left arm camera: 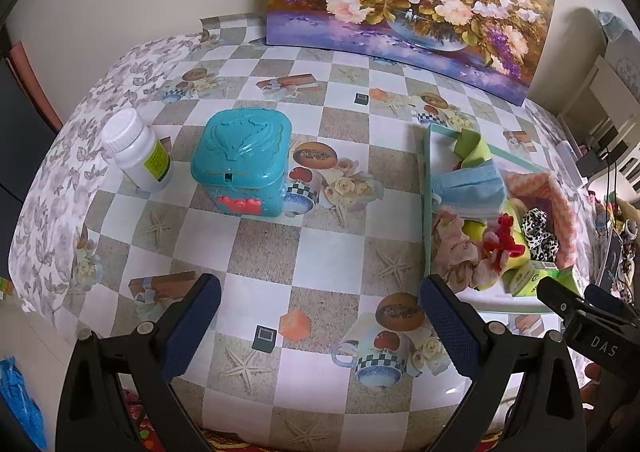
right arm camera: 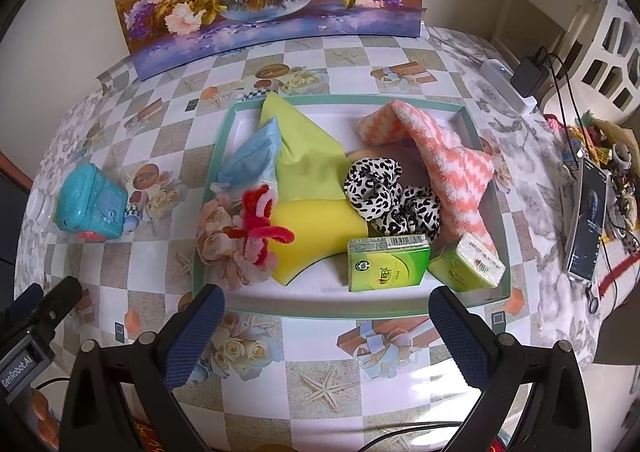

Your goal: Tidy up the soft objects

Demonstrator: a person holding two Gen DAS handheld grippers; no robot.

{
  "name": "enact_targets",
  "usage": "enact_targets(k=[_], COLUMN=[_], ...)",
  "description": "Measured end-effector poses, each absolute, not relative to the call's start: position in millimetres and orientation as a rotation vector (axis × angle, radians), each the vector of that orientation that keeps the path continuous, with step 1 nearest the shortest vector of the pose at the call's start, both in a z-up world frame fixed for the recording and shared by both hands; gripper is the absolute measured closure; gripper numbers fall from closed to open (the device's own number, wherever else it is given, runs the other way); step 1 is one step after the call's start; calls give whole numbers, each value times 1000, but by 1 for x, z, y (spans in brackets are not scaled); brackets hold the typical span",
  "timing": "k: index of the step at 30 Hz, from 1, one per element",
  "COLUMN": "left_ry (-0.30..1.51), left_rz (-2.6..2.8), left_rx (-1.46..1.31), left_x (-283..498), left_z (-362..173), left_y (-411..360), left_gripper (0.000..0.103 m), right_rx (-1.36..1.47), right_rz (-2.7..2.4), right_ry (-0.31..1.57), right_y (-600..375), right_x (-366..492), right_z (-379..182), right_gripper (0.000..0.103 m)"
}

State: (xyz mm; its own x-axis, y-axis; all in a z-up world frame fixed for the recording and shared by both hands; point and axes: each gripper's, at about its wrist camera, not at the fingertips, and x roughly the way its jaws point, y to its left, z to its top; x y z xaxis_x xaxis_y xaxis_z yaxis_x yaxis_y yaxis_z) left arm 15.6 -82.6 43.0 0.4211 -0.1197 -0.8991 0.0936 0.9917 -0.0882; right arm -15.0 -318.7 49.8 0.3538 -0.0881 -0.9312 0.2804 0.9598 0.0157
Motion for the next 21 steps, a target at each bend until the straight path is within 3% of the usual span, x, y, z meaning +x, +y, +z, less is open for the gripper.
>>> enact_targets(k=[21], left_ry=[1117], left_rz=[-137], left_rx=[-20], left_x=[16], left_z=[46], left_y=[-85], left_gripper=[3], right_rx=[172], right_rz=[-239], right_ry=[1189], right_y=[-316], right_x=[-15], right_z=[49], right_gripper=[0])
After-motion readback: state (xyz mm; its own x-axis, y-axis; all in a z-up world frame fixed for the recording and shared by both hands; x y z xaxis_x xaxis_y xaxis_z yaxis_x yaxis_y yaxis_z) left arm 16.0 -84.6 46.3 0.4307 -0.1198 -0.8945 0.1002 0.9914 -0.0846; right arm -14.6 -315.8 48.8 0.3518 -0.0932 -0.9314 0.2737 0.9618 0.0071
